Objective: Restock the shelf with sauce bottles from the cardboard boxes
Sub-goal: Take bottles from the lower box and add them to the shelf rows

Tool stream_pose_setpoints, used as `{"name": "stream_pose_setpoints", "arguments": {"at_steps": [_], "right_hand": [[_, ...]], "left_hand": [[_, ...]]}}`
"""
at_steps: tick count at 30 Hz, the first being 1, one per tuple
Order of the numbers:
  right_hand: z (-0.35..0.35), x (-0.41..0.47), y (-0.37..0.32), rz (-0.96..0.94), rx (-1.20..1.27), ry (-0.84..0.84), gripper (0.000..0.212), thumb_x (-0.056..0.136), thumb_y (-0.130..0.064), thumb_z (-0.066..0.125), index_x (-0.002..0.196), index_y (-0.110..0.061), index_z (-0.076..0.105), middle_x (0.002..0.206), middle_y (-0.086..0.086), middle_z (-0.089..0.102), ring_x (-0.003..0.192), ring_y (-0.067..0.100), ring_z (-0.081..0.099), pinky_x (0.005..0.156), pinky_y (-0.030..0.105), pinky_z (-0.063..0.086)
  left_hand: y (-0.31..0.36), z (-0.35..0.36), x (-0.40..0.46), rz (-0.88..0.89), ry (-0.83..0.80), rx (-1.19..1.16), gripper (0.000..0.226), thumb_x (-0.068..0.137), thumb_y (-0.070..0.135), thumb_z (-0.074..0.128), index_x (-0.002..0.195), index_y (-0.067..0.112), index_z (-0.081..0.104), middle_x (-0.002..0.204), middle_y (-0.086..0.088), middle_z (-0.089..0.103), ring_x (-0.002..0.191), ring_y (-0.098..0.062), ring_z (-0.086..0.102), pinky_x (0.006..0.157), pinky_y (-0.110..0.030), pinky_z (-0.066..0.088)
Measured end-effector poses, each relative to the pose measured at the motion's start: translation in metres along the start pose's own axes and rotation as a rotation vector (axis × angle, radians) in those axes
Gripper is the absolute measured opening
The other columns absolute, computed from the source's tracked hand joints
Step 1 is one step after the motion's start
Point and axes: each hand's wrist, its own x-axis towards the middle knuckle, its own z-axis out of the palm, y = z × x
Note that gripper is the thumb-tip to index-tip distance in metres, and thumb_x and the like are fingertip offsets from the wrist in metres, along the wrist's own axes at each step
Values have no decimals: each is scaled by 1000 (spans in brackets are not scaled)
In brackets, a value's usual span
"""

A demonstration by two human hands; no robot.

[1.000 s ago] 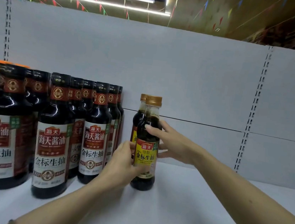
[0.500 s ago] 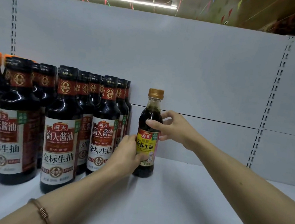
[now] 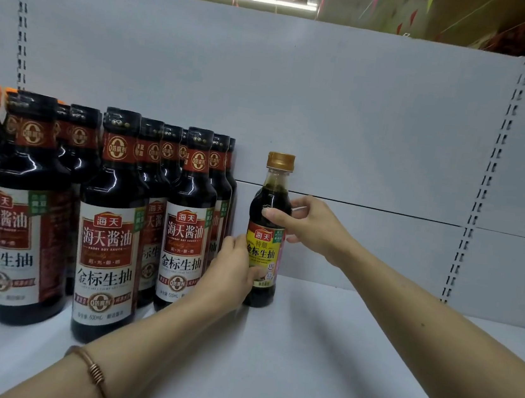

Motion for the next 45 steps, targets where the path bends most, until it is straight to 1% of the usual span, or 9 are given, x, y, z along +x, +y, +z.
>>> {"name": "stream_pose_setpoints", "arguments": {"at_steps": [4,9,14,19,23,28,33,42,45], "right_hand": [[4,-6,-3,12,15,38,63,75,-51,76,120,-13,53,108,3,65,97,16,66,87,38,57],[21,-23,-9,1,112,215,62,79,-42,77,125,-9,52,117,7,64,99,16,63,87,42,57],[16,-44,-14,11,-28,225,68,86,-48,67,137,-11,40,137,6,42,120,22,52,103,43,46],[-10,-88,-26,-60,58,63,50,85,-44,70,123,-19,48,117,-2,55,104,16,60,89,37,55],[-24,-128,-46,-171,106,-53,35,85,-40,71,111,-27,53,107,-6,60,102,15,63,86,37,57],[-26,-173,-70,-257,133,-178,36,86,-42,70,113,-25,54,105,-6,61,86,11,62,82,34,56],[-7,-204,-96,-310,159,-324,36,87,-46,67,116,-27,54,105,-8,60,89,10,60,79,32,55],[93,-254,-169,-413,194,-583,39,89,-47,63,120,-25,52,104,-8,59,100,13,61,92,42,54],[138,-267,-205,-479,211,-676,38,91,-47,61,121,-25,51,104,-9,57,95,10,61,89,40,55]], "left_hand": [[1,-2,-2,-3,-4,-17,47,92,21,61,135,14,42,125,-3,45,115,-19,51,103,-33,41],[6,-5,-7,-17,-5,-18,52,90,23,64,136,14,40,128,-4,48,117,-20,51,103,-35,43],[19,-27,-29,-18,-3,-71,77,90,37,63,149,10,22,142,-5,45,129,-21,46,108,-38,39],[33,-53,-74,49,-15,-112,48,93,36,58,136,17,47,133,4,53,104,-4,56,84,-19,47],[46,-67,-105,93,150,-144,30,93,28,59,122,19,58,107,7,63,87,-5,60,66,-17,47],[70,-78,-143,68,200,-134,20,93,27,59,112,23,61,101,13,63,91,-8,63,76,-28,54],[72,-100,-197,-26,249,-109,10,93,28,59,103,30,59,94,17,64,85,4,61,67,-12,44],[27,-186,-313,-222,369,18,9,91,21,62,96,28,63,94,13,68,85,0,64,67,-21,53],[1,-228,-349,-287,413,75,9,91,21,62,98,28,64,92,13,67,85,2,63,68,-12,51]]}}
